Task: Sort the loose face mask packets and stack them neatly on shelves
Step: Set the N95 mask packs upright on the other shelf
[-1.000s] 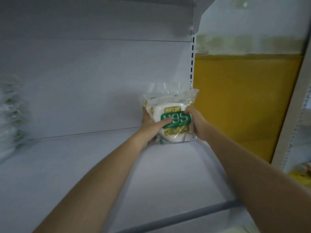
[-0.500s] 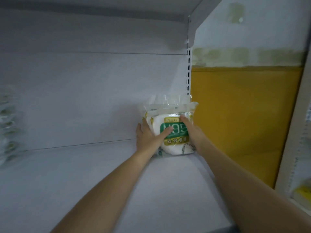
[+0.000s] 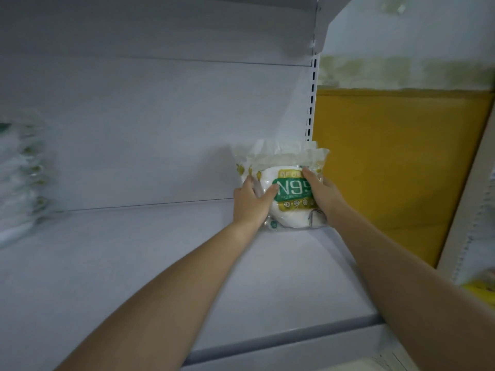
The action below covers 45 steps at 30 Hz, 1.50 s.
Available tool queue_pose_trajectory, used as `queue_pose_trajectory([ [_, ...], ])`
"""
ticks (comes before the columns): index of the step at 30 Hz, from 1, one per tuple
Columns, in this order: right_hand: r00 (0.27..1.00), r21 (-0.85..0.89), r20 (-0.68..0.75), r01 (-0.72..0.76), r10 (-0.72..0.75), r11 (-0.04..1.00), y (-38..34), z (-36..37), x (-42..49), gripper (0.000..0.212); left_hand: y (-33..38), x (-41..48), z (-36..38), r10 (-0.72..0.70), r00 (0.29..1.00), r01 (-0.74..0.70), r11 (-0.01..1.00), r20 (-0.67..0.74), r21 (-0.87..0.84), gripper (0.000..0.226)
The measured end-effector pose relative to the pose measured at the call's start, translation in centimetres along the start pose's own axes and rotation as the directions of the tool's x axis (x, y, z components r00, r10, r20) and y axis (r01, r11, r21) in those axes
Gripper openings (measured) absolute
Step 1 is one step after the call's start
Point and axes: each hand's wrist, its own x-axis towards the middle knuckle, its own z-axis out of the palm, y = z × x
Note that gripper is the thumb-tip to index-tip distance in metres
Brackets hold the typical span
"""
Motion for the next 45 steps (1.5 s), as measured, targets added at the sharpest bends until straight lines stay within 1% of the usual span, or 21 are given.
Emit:
queue_pose_trajectory([
  [3,0.999,0.052,0.041,0.03,-0.032,0.998,-0.3,0.2,-0.1,0.05,0.3,0.0,-0.4,0.079,0.997,-0.079,0.996,-0.001,0.043,0.059],
  [5,0.997,0.078,0.064,0.037,-0.042,0.996,-0.4,0.4,-0.3,0.037,0.4,0.2,-0.8,0.083,0.997,-0.083,0.994,0.013,0.071,0.057],
  [6,0.997,0.07,0.067,0.035,-0.039,0.997,-0.5,0.5,-0.3,0.035,0.4,0.3,-0.9,0.066,0.997,-0.068,0.994,0.028,0.085,0.058],
  [9,0.998,0.05,0.06,0.01,-0.014,0.999,-0.8,0.5,-0.4,0.044,0.1,0.3,-0.7,0.045,0.998,-0.05,0.989,0.038,0.138,0.061],
  [13,0.997,0.02,0.068,-0.041,0.04,0.999,-1.1,0.5,-0.5,0.052,0.0,0.0,0.0,0.182,0.974,-0.144,0.958,-0.135,0.249,0.054],
  [14,0.998,-0.006,0.051,-0.039,0.039,0.999,-1.2,0.5,-0.5,0.055,0.0,0.1,0.0,0.187,0.969,-0.143,0.958,-0.162,0.247,0.055],
  [17,0.999,-0.114,-0.032,-0.039,0.036,0.993,-1.3,0.2,-0.7,0.059,0.0,0.4,-0.1,0.145,0.977,-0.116,0.976,-0.154,0.187,0.058],
  [18,0.998,-0.135,-0.037,-0.05,0.045,0.99,-1.4,0.0,-0.7,0.056,-0.1,0.4,-0.2,0.141,0.979,-0.113,0.977,-0.149,0.179,0.057],
  [21,0.997,-0.164,0.011,-0.072,0.075,0.984,-1.5,-0.2,-1.0,0.03,-0.3,0.4,-0.5,0.129,0.983,-0.103,0.976,-0.128,0.192,0.053],
  [23,0.995,-0.18,0.028,-0.09,0.096,0.98,-1.6,-0.2,-1.2,0.027,-0.5,0.6,-0.5,0.103,0.99,-0.083,0.977,-0.096,0.197,0.054],
  [25,0.993,-0.171,0.031,-0.105,0.111,0.98,-1.5,-0.2,-1.1,0.028,-0.5,0.8,-0.4,0.089,0.989,-0.062,0.974,-0.116,0.216,0.061],
  [27,0.994,-0.147,0.022,-0.1,0.105,0.984,-1.6,-0.3,-1.1,0.026,-0.6,0.9,-0.2,0.012,0.988,0.022,0.976,-0.154,0.216,0.082],
  [28,0.996,-0.142,0.022,-0.081,0.085,0.987,-1.6,-0.4,-1.1,0.024,-0.7,1.1,-0.3,-0.057,0.99,0.081,0.98,-0.132,0.18,0.094],
  [30,0.998,-0.133,0.05,-0.04,0.047,0.99,-1.6,-0.5,-1.0,0.022,-1.3,1.7,-0.5,-0.144,0.989,0.143,0.988,0.015,0.054,0.106],
  [32,0.991,-0.126,0.108,-0.059,0.073,0.99,-1.6,-0.4,-1.0,0.025,-1.8,2.0,-0.9,-0.126,0.98,0.139,0.988,0.152,-0.074,0.103],
  [34,0.978,-0.133,0.158,-0.117,0.137,0.984,-1.6,-0.4,-0.8,0.031,-1.9,2.1,-1.3,-0.088,0.98,0.115,0.983,0.179,-0.146,0.096],
  [36,0.966,-0.123,0.194,-0.147,0.169,0.981,-1.7,-0.5,-0.7,0.031,-1.8,2.0,-1.2,-0.063,0.983,0.09,0.984,0.173,-0.155,0.089],
  [38,0.963,-0.104,0.203,-0.16,0.179,0.982,-1.9,-0.7,-0.6,0.03,-1.5,1.9,-1.0,-0.066,0.983,0.089,0.987,0.171,-0.132,0.092],
  [41,0.977,-0.147,0.14,-0.141,0.161,0.979,-1.8,-1.3,-0.5,0.029,-1.0,1.8,-0.6,-0.105,0.979,0.108,0.994,0.172,-0.007,0.105],
  [43,0.982,-0.176,0.119,-0.127,0.149,0.976,-1.6,-1.4,-0.6,0.031,-1.0,1.8,-0.4,-0.117,0.976,0.112,0.993,0.186,0.035,0.104],
  [45,0.985,-0.174,0.115,-0.107,0.128,0.979,-1.5,-1.3,-0.6,0.031,-1.2,2.0,-0.3,-0.098,0.979,0.089,0.994,0.177,0.055,0.097],
])
